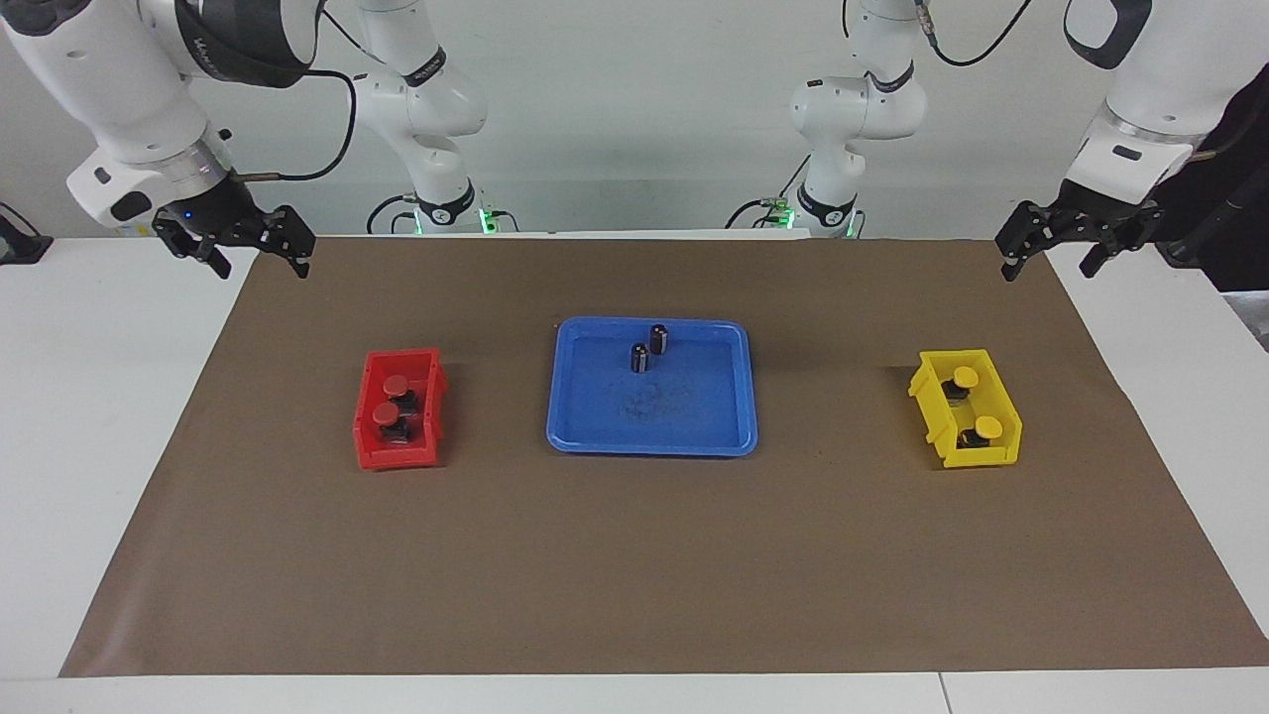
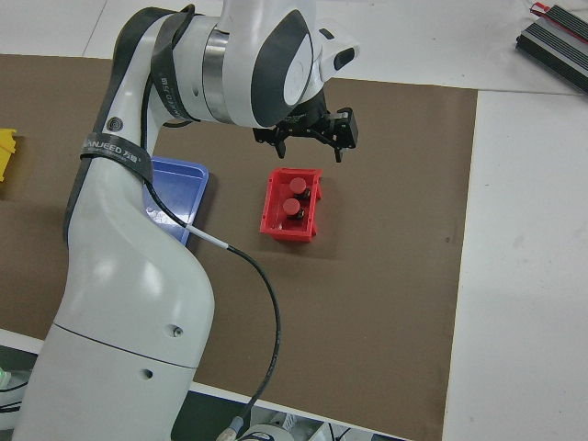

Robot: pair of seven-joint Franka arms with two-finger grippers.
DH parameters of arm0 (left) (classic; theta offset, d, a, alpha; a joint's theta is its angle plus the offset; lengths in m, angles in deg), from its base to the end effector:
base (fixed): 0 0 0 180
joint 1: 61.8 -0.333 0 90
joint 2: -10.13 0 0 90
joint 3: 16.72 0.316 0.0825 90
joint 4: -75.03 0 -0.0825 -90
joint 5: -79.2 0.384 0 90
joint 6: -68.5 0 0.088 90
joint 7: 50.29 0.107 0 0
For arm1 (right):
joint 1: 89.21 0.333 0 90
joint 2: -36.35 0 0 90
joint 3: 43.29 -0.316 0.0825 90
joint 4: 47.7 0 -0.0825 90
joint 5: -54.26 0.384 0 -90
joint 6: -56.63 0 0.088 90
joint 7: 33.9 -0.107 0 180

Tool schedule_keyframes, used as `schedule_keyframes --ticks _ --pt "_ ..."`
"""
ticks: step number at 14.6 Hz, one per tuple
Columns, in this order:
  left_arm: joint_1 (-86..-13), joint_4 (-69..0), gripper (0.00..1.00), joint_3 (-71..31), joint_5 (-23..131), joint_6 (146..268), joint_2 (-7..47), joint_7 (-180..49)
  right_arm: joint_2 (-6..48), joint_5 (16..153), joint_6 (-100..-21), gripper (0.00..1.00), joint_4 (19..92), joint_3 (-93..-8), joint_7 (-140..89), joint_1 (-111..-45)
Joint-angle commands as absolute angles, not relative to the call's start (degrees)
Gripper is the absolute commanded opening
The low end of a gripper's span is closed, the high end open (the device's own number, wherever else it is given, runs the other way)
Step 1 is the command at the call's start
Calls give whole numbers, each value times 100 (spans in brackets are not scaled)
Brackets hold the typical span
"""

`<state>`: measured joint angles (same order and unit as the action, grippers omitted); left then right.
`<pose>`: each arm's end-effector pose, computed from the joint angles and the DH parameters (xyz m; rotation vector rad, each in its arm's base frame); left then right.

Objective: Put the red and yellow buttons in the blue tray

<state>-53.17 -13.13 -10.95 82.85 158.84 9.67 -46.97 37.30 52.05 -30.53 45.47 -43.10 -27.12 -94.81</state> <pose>0.5528 -0.0206 0.6449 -3.0733 0.1642 -0.0705 0.5392 -0.0590 0.6036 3.1096 0.0265 -0.1431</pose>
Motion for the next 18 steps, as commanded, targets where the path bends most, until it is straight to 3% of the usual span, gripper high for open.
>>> schedule_keyframes --ticks 1,5,9,12,18 --pt "-5310 -1401 100 -1100 8377 15832 882 -4686 3846 5250 -3720 100 5019 -4365 -2809 -9317" --pt "-5239 -1401 100 -1127 8377 15841 882 -4747 3618 5442 -4809 98 5625 -4365 -2906 -9219" --pt "-5300 -1401 100 -1136 8377 15841 873 -4730 3205 5619 -6014 80 6188 -4373 -3160 -8957" --pt "-5230 -1401 100 -1153 8377 15849 882 -4730 3082 5619 -6850 74 6742 -4373 -3178 -8938" --pt "-5283 -1418 100 -1136 8377 15823 873 -4739 3082 5628 -7336 71 7262 -4373 -3240 -8929"
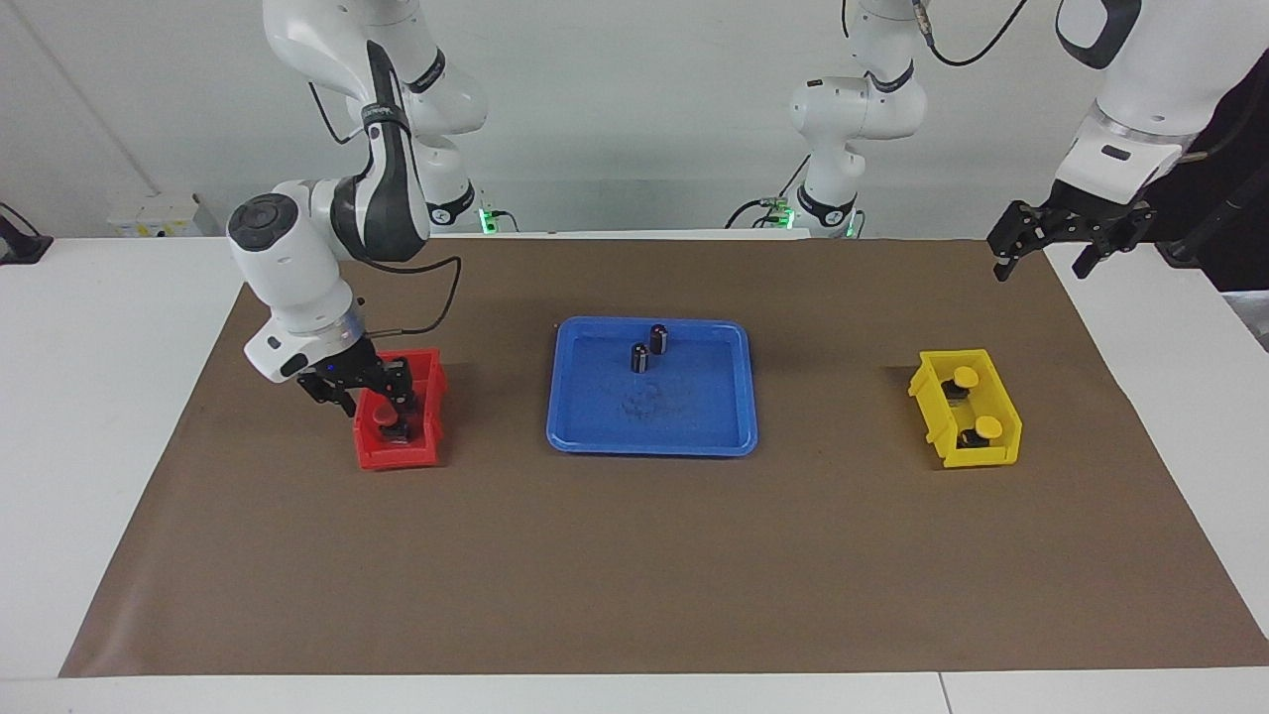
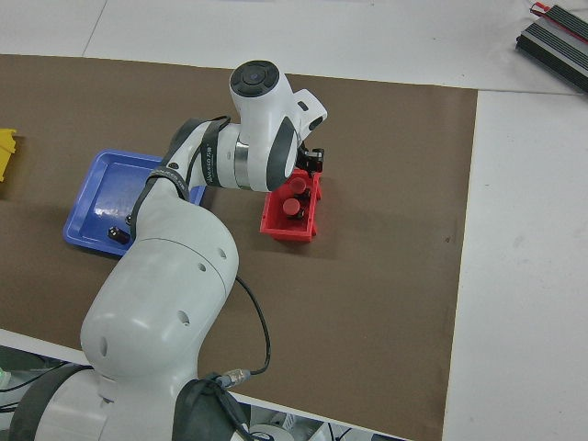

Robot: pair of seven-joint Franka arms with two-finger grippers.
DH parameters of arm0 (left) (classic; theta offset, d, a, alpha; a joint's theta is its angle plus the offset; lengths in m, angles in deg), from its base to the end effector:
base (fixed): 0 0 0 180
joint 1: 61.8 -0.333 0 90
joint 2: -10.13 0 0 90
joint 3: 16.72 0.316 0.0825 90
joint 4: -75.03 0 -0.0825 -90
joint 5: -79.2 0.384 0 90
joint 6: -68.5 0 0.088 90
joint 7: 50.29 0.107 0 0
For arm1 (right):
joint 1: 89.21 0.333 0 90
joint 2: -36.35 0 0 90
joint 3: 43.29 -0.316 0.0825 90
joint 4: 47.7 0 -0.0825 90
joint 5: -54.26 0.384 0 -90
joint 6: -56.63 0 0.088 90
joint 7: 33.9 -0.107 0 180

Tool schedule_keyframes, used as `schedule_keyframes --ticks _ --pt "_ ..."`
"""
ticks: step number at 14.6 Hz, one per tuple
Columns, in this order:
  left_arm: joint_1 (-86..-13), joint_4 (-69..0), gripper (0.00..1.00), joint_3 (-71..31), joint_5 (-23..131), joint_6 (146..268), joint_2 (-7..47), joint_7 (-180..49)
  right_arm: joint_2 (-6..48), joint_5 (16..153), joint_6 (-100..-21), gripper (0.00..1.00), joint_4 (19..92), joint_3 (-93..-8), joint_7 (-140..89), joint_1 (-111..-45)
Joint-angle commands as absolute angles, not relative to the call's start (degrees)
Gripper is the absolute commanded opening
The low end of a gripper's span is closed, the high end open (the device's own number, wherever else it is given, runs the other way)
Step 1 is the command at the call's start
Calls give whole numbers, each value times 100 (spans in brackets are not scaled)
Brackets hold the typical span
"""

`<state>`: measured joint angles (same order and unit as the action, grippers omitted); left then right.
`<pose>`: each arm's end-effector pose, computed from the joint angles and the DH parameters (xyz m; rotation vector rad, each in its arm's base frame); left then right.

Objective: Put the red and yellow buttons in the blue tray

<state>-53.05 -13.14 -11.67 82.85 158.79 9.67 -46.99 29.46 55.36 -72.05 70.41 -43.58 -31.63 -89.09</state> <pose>0.5524 -0.0287 0.6447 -3.0723 0.1862 -0.0696 0.5764 0.0046 0.3830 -3.1246 -0.0550 -0.1008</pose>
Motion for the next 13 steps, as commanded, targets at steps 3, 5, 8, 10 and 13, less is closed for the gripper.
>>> schedule_keyframes --ticks 3,5,8,10,13 --pt "-5275 -1427 100 -1136 8377 15780 855 -4747 3090 5628 -7449 67 7341 -4373 -3240 -8921" --pt "-5283 -1436 100 -1127 8377 15762 855 -4739 2968 5619 -7485 67 7341 -4373 -3240 -8912" --pt "-5310 -1795 100 -1127 8377 15814 671 -4721 2914 5619 -7512 67 7333 -4382 -3240 -8912" --pt "-5318 -1805 100 -1101 8377 15823 653 -4730 2914 5619 -7511 67 7341 -4382 -3240 -8877" --pt "-5310 -1858 100 -1100 8377 15841 636 -4712 2914 5619 -7529 61 7341 -4373 -3240 -8745"
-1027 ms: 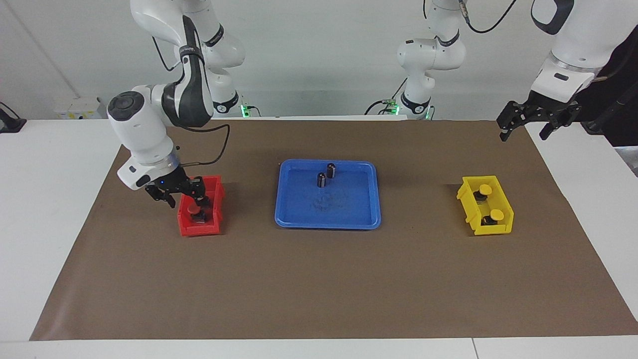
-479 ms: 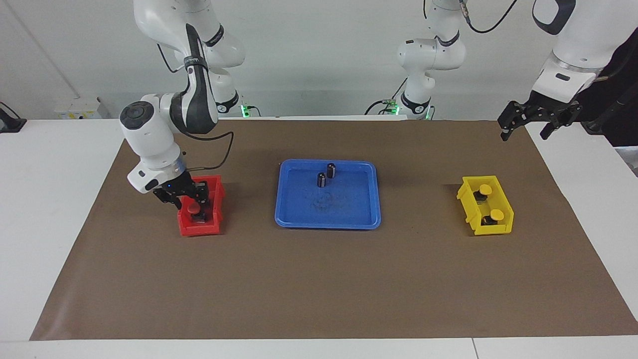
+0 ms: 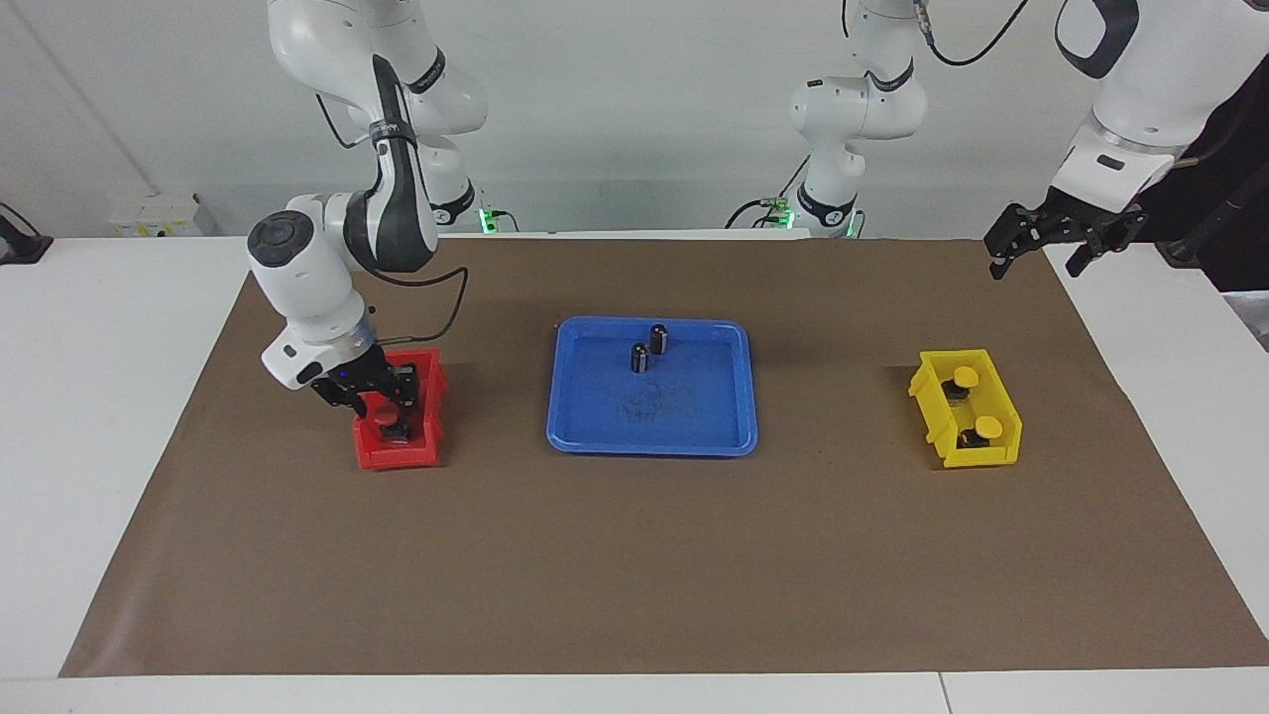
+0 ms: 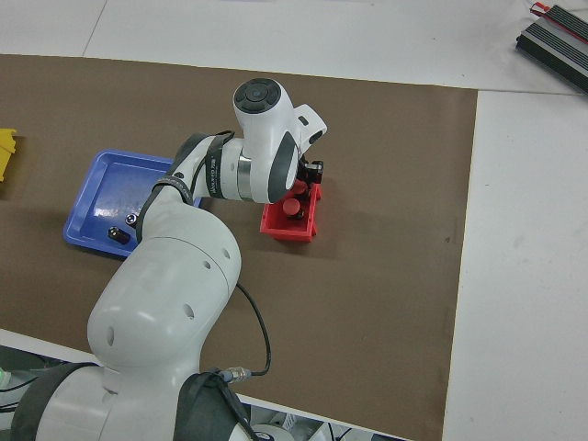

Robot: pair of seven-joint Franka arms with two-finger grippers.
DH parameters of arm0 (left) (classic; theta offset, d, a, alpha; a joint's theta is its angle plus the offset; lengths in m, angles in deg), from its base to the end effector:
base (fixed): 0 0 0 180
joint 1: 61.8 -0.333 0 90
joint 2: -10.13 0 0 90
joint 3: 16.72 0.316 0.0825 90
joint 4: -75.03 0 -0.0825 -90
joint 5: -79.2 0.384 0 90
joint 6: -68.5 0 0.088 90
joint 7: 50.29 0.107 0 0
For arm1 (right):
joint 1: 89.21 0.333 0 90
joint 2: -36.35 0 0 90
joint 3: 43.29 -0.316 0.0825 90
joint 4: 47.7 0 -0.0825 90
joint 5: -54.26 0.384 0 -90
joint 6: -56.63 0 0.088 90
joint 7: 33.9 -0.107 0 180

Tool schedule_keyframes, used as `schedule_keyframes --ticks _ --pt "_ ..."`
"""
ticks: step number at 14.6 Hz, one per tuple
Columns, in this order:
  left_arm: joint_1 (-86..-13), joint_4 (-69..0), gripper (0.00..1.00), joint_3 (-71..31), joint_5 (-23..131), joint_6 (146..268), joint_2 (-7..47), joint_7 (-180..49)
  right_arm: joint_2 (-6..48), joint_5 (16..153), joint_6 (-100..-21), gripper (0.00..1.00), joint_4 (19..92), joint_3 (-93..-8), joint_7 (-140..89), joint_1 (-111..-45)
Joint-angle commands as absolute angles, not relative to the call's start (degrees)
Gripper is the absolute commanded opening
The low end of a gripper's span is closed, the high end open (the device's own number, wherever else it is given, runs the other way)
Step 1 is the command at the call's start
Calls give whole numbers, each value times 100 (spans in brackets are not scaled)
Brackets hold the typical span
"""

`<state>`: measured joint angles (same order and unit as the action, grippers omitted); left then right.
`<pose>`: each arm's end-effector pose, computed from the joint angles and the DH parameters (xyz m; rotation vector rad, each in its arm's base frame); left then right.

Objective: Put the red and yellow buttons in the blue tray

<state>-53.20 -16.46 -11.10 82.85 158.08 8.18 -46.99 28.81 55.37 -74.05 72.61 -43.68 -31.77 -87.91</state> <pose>0.5428 -0.0204 0.6304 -3.0766 0.1681 -0.0006 0.5700 0.0172 0.3624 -3.1238 -0.0849 -0.0773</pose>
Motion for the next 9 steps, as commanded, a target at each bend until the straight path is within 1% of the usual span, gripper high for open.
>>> schedule_keyframes --ticks 1,8,9 --pt "-5318 -1849 100 -1092 8377 15823 636 -4712 2914 5619 -7529 60 7341 -4373 -3240 -8745" --pt "-5318 -1866 100 -1092 8377 15850 636 -4730 2976 5619 -7626 60 7605 -4373 -3144 -8841" --pt "-5310 -1866 100 -1092 8377 15850 636 -4730 2976 5619 -7626 56 7605 -4373 -3126 -8859"
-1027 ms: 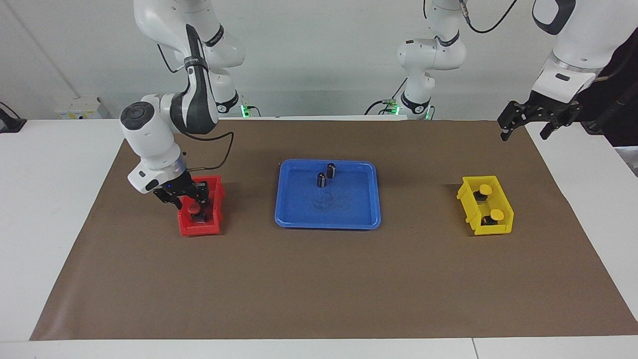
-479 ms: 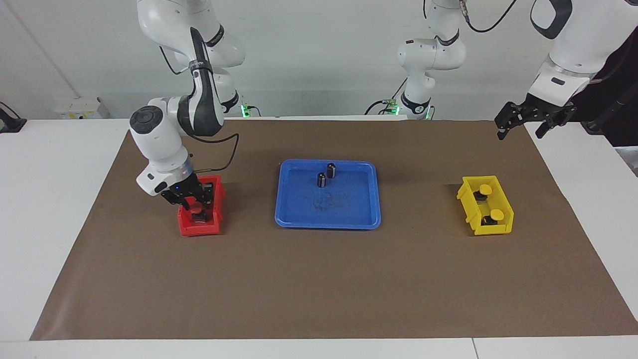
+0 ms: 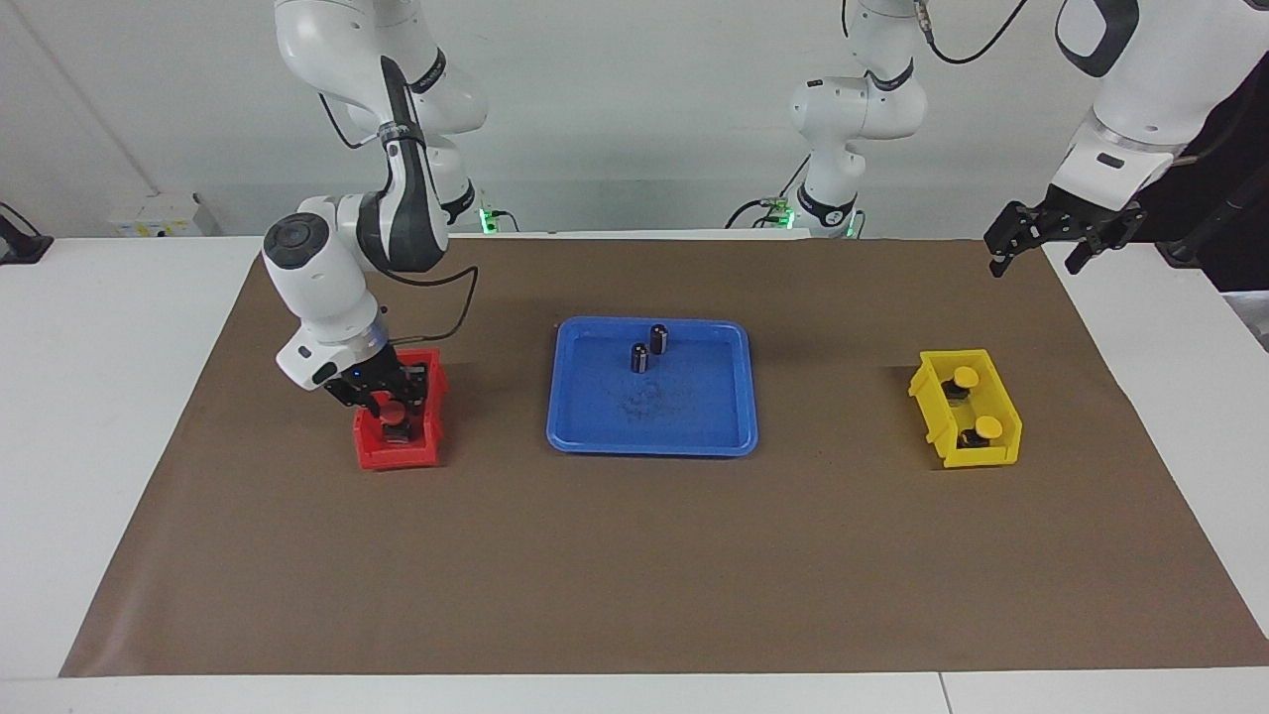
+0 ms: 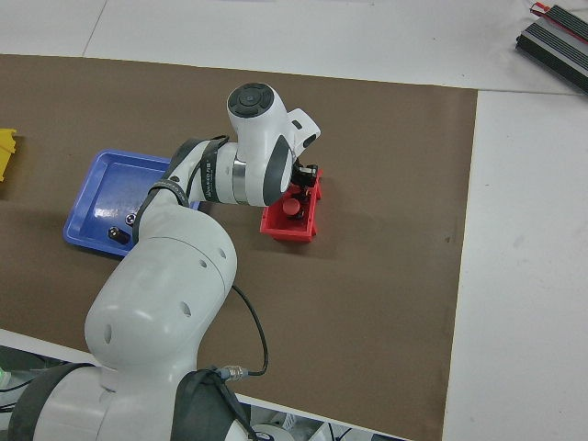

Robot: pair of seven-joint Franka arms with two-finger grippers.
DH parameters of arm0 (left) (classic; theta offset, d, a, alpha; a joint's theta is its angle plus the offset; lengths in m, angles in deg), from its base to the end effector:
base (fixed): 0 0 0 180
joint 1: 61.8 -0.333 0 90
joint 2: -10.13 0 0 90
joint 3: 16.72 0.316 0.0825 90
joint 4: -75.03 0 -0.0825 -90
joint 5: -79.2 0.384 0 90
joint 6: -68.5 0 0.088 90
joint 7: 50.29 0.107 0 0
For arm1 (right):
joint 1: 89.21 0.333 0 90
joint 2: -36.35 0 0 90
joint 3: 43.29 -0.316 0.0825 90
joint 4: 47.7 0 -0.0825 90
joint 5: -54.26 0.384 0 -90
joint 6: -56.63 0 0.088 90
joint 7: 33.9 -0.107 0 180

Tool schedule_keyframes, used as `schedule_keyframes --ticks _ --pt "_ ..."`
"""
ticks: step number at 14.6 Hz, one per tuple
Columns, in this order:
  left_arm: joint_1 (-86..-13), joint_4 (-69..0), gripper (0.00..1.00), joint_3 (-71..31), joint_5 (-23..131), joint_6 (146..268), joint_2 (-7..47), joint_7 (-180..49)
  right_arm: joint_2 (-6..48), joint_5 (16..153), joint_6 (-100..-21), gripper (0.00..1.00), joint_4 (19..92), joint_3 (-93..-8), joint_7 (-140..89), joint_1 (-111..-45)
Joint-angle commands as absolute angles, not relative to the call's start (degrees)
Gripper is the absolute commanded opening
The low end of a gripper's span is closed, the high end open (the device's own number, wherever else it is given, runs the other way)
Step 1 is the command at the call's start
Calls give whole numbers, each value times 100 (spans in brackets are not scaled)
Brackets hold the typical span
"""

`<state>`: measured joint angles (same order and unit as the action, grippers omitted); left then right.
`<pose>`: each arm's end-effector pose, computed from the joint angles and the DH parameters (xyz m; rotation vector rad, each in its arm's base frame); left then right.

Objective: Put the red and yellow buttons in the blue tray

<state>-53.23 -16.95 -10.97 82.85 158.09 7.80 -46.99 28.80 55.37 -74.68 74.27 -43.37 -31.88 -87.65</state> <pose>0.5408 -0.0186 0.6299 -3.0776 0.1640 0.0023 0.5631 0.0165 0.3505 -3.1254 -0.0802 -0.0489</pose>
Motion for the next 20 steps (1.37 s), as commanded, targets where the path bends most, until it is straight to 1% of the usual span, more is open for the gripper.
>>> schedule_keyframes --ticks 1,3,4,5,7,9,10,11,12,13,15,17,18,20 --pt "-5310 -1866 100 -1092 8377 15841 636 -4721 2976 5619 -7617 47 7605 -4373 -3126 -8850" --pt "-5318 -1875 100 -1092 8377 15832 627 -4704 2976 5619 -7591 24 7579 -4373 -3126 -8850" --pt "-5318 -1919 100 -1100 8377 15832 601 -4695 2967 5602 -7530 17 7544 -4365 -3126 -8859" --pt "-5318 -1945 100 -1100 8377 15841 592 -4704 2958 5541 -7451 14 7465 -4365 -3126 -8859" --pt "-5310 -1946 100 -1100 8377 15841 583 -4730 2871 5523 -6830 14 6914 -4365 -3126 -8877" --pt "-5309 -1946 100 -1100 8377 15841 583 -4721 2722 5523 -5855 14 6001 -4373 -3169 -8781" --pt "-5318 -1954 100 -1100 8377 15902 583 -4712 2686 5531 -5424 14 5544 -4391 -3248 -8676" --pt "-5353 -2041 97 -1092 8377 16181 583 -4695 2590 5531 -5124 14 5122 -4382 -3475 -8413" --pt "-5528 -2329 97 -1092 8377 16610 496 -4669 2424 5549 -4886 15 4717 -4391 -3860 -8185" --pt "-5599 -2654 97 -1092 8377 17032 443 -4668 2309 5558 -4840 15 4478 -4391 -4282 -7956" --pt "-5695 -2990 94 -1092 8377 17596 547 -4660 2220 5540 -5031 15 4397 -4391 -5457 -7106" --pt "-5837 -3009 82 -1092 8368 17896 941 -4651 2141 5540 -5436 14 4528 -4400 -6523 -6541" --pt "-5854 -3009 80 -1092 8351 18045 1100 -4642 2028 5532 -5550 14 4546 -4400 -6858 -6330" --pt "-5863 -3000 74 -1092 8150 18440 1582 -4642 1799 5540 -5831 14 4581 -4391 -7490 -5803"
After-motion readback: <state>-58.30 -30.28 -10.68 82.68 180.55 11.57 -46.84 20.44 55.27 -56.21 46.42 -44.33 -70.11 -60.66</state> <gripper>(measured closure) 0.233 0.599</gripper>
